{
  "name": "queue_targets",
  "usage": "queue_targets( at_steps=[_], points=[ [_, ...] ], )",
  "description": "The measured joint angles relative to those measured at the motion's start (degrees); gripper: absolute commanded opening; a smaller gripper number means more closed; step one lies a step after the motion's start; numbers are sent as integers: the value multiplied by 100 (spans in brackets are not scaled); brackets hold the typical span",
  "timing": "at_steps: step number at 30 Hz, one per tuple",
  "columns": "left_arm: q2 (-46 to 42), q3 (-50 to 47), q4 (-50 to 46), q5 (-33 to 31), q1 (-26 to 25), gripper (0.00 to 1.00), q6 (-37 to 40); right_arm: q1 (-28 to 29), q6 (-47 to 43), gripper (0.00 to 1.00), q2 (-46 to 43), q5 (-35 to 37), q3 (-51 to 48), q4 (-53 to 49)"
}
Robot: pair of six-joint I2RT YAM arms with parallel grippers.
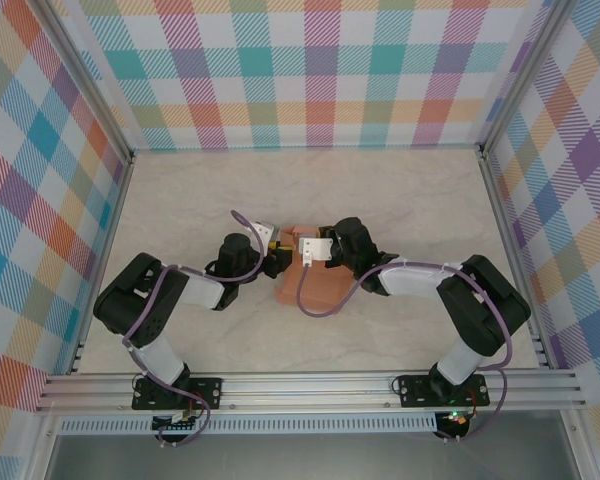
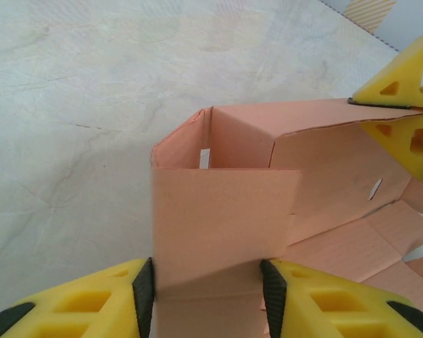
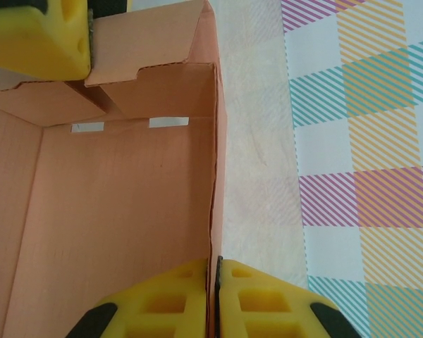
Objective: Fold the paper box
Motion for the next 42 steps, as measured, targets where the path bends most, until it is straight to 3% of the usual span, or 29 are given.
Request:
queue_targets(
  at_steps=[14,29,42],
  points=[
    [378,310,111,955,85,37,-131,-118,2,7,-55,-13,-90,-20],
    [669,433,459,931,46,34,-407,48,136,8,-68,531,-105,-22],
    [872,575,538,881,-68,35,-428,177,435,9,-96,461,-105,-44]
  ],
)
